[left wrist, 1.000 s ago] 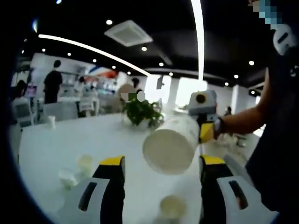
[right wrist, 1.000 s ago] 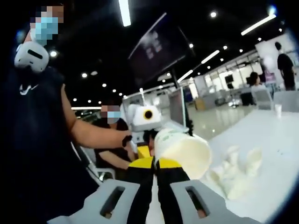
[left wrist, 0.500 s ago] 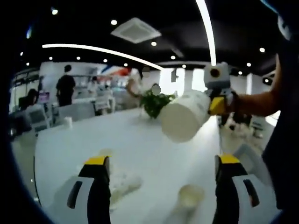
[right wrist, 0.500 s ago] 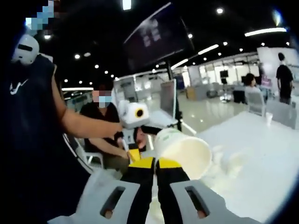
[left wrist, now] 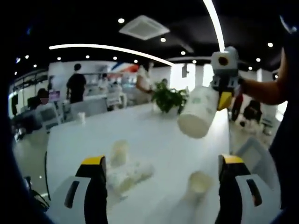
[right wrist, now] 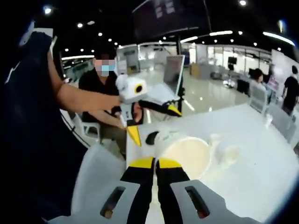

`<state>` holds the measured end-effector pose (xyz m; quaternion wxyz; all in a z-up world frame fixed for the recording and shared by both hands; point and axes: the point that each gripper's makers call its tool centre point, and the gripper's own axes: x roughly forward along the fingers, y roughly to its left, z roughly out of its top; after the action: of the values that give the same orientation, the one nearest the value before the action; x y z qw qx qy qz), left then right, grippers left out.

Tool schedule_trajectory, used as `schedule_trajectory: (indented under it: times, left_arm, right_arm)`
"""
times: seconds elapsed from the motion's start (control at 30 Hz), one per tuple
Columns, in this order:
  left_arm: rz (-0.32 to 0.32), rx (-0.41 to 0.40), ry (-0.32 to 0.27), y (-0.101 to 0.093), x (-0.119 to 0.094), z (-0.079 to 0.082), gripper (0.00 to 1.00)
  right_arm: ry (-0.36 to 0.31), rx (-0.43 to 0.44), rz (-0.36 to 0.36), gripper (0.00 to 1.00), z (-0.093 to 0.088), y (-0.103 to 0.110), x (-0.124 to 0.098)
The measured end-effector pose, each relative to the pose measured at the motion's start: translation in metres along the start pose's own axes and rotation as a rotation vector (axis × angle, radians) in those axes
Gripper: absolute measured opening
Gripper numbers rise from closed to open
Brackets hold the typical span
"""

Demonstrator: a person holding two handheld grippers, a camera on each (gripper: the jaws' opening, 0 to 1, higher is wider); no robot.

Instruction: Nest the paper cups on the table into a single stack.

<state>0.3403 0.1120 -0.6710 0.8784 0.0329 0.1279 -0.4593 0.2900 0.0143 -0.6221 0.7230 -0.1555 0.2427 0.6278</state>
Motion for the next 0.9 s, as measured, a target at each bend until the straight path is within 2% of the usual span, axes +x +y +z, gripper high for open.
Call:
schedule_trajectory:
  times: [0.13,0.2,0.4,0.63,0.9]
  left_arm:
    - [0.008,0.006,0.025,0.003,-0.004,-0.006,0.99]
    - [0.011,0.015,0.039,0.004,-0.007,-0.008,0.99]
    - [0.016,0.021,0.04,0.006,-0.01,-0.008,0.99]
    - [0.027,0.02,0.04,0.007,-0.012,-0.009,0.99]
    - [0.039,0.019,0.045,0.01,-0.018,-0.013,0.99]
  right_arm:
    - [0.055,-0.016,-0.005,0.0,0.001,0.0,-0.002]
    - [0.102,-0.03,-0.024,0.0,0.0,-0.004,-0.004]
    - [0.198,-0.043,-0.044,0.0,0.002,-0.007,-0.011]
    - [0.345,-0.075,-0.08,0.0,0.011,-0.01,-0.02]
    - [0.497,-0.094,-0.055,0.0,0.011,-0.008,-0.024]
